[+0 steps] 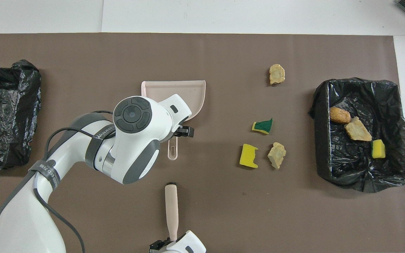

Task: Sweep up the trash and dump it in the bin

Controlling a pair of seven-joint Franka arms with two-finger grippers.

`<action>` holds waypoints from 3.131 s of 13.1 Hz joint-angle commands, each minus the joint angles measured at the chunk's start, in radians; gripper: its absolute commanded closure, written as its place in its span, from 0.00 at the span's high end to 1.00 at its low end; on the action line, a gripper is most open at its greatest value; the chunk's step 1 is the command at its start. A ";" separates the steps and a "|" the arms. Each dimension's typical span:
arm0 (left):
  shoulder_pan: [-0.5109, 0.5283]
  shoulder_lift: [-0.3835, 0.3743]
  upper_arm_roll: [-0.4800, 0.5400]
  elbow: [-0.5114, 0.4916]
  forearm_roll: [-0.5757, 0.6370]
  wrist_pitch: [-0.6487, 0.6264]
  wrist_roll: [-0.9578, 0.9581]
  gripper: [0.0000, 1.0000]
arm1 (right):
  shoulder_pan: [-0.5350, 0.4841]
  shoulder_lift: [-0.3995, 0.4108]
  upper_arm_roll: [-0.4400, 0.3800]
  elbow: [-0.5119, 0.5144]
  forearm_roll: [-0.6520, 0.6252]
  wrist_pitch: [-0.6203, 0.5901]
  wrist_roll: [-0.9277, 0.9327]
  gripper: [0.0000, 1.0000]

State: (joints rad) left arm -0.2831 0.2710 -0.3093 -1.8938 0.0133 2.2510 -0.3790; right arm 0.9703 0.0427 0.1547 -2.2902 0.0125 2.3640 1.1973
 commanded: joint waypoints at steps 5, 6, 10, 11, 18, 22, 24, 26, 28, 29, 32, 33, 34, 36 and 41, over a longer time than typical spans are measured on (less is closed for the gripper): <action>-0.008 0.010 0.009 -0.041 0.022 0.056 -0.035 0.72 | -0.002 0.005 -0.001 0.027 0.015 0.021 -0.027 0.00; -0.008 0.010 0.009 -0.042 0.022 0.047 -0.035 0.57 | -0.002 0.011 -0.001 0.035 0.015 0.020 -0.028 0.00; -0.002 0.007 0.010 -0.034 0.025 0.035 -0.006 0.09 | -0.024 -0.030 -0.006 0.017 0.014 -0.053 -0.033 0.00; 0.001 -0.004 0.010 -0.033 0.028 0.016 0.046 0.04 | -0.054 -0.062 -0.004 -0.006 0.014 -0.066 -0.045 0.00; 0.120 -0.127 0.021 -0.033 0.028 -0.270 0.757 0.07 | -0.353 -0.311 -0.007 -0.080 0.014 -0.300 -0.446 0.00; 0.131 -0.177 0.022 -0.095 0.098 -0.332 1.021 0.00 | -0.562 -0.313 -0.007 -0.103 -0.011 -0.276 -0.689 0.00; 0.119 -0.199 0.019 -0.131 0.160 -0.315 1.124 0.00 | -0.669 -0.323 -0.007 -0.168 -0.046 -0.214 -0.853 0.00; 0.098 -0.213 0.013 -0.154 0.191 -0.304 1.169 0.00 | -0.770 -0.331 -0.007 -0.210 -0.048 -0.155 -0.968 0.00; 0.078 -0.223 -0.005 -0.195 0.191 -0.292 1.171 0.00 | -0.858 -0.334 -0.007 -0.258 -0.048 -0.059 -1.094 0.00; 0.074 -0.230 -0.010 -0.215 0.191 -0.274 1.169 0.00 | -0.884 -0.339 -0.007 -0.270 -0.048 -0.036 -1.132 0.00; 0.056 -0.250 -0.013 -0.249 0.194 -0.261 1.163 0.00 | -0.932 -0.328 -0.007 -0.345 -0.048 0.078 -1.185 0.00; 0.050 -0.251 -0.013 -0.252 0.195 -0.251 1.163 0.00 | -0.930 -0.311 -0.007 -0.347 -0.048 0.083 -1.177 0.00; 0.044 -0.253 -0.013 -0.252 0.198 -0.251 1.163 0.00 | -0.920 -0.308 -0.006 -0.347 -0.048 0.083 -1.167 0.00; 0.041 -0.253 -0.017 -0.252 0.200 -0.240 1.163 0.00 | -0.854 -0.265 -0.003 -0.332 -0.046 0.081 -1.058 0.00; 0.036 -0.254 -0.022 -0.254 0.214 -0.232 1.161 0.00 | -0.684 -0.057 -0.003 -0.116 -0.028 0.017 -0.715 0.00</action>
State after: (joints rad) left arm -0.2321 0.0533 -0.3383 -2.1084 0.2050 1.9899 0.7747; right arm 0.2592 -0.1261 0.1514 -2.5149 -0.0218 2.4077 0.3951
